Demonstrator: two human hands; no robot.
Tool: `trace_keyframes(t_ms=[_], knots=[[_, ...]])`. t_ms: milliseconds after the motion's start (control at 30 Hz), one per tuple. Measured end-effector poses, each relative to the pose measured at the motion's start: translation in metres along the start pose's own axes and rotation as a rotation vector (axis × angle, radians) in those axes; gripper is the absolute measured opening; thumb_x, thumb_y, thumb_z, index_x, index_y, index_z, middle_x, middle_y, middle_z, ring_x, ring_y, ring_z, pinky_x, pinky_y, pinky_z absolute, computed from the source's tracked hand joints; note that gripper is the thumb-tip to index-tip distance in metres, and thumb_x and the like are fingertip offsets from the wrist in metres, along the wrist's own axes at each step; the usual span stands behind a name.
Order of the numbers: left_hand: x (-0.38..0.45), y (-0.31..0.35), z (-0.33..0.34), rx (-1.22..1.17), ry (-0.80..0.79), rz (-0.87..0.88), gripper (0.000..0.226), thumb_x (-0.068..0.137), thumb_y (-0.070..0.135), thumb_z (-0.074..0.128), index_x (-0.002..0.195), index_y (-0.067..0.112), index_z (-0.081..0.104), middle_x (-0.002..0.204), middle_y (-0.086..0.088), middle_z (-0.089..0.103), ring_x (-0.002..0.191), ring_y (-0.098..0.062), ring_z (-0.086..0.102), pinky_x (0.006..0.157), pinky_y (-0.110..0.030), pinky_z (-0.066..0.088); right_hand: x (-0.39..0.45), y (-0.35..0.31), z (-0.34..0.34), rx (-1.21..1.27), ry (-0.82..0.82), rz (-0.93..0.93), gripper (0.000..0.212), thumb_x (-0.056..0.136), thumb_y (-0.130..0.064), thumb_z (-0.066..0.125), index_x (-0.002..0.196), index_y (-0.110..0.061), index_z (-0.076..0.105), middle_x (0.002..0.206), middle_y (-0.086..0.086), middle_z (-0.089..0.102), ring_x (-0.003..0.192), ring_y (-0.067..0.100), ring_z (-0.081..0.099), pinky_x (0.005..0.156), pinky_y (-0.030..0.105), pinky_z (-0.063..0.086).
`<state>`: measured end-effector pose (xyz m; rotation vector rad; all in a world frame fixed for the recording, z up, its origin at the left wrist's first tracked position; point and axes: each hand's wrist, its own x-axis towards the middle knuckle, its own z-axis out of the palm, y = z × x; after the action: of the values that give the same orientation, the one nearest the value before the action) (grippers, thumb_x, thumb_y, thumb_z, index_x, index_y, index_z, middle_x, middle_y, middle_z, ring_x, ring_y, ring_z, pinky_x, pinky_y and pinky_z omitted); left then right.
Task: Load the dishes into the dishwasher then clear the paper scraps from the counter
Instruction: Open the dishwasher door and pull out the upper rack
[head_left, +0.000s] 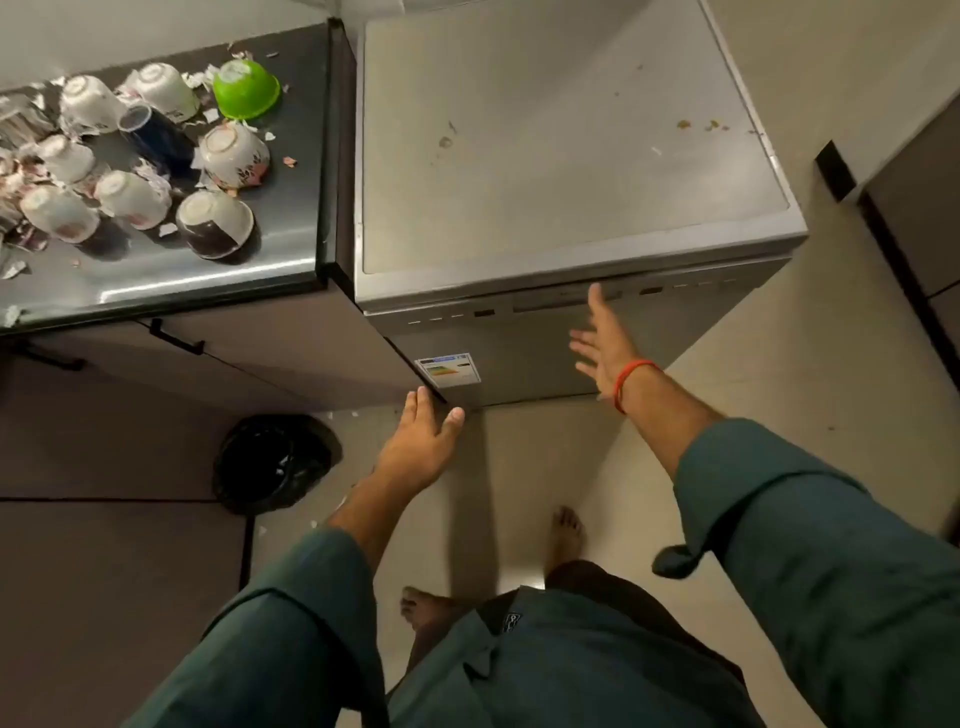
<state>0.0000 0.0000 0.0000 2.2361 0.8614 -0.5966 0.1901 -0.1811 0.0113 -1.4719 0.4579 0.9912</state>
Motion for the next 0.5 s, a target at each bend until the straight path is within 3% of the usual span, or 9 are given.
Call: trace_keyframes(t_ms=[67, 133, 333, 500], knots=[[-0.005, 0.005, -0.001, 0.002, -0.005, -0.016, 0.078, 0.106, 0.059, 0.027, 0.164, 0.016, -0.004, 0.172, -0.004, -0.006, 0.158, -0.020, 0.002, 0.125, -0.038, 0.011, 0.016, -0.008, -0.001, 0.276, 0.036, -0.032, 0.085, 0.091, -0.075, 0.044, 0.154, -0.018, 0.035, 0.150, 0.011, 0.048, 0.137, 0.028, 0.046, 0.118, 0.051, 0.030], [-0.010, 0.007, -0.005, -0.003, -0.003, -0.031, 0.078, 0.106, 0.059, 0.027, 0.164, 0.017, -0.003, 0.172, -0.003, -0.005, 0.158, -0.018, 0.001, 0.125, -0.037, 0.010, 0.026, -0.016, 0.002, 0.457, 0.022, -0.039, 0.084, 0.090, -0.071, 0.052, 0.153, -0.017, 0.037, 0.142, 0.012, 0.052, 0.127, 0.027, 0.052, 0.108, 0.046, 0.039], [-0.012, 0.017, -0.025, -0.156, 0.007, -0.052, 0.078, 0.106, 0.058, 0.029, 0.164, 0.016, -0.002, 0.172, -0.003, 0.003, 0.158, -0.016, 0.003, 0.125, -0.034, 0.007, 0.049, -0.029, 0.013, 0.649, -0.012, -0.043, 0.072, 0.086, -0.056, 0.070, 0.141, -0.015, 0.048, 0.128, 0.011, 0.057, 0.118, 0.025, 0.057, 0.101, 0.048, 0.045], [0.002, 0.036, -0.035, -0.509, -0.042, -0.078, 0.068, 0.106, 0.059, 0.026, 0.163, 0.024, 0.013, 0.167, 0.003, 0.023, 0.152, -0.020, 0.028, 0.123, -0.040, 0.023, 0.050, -0.023, 0.013, 0.757, -0.033, -0.034, 0.060, 0.084, -0.048, 0.075, 0.127, -0.013, 0.054, 0.131, 0.009, 0.056, 0.116, 0.025, 0.058, 0.105, 0.048, 0.045]])
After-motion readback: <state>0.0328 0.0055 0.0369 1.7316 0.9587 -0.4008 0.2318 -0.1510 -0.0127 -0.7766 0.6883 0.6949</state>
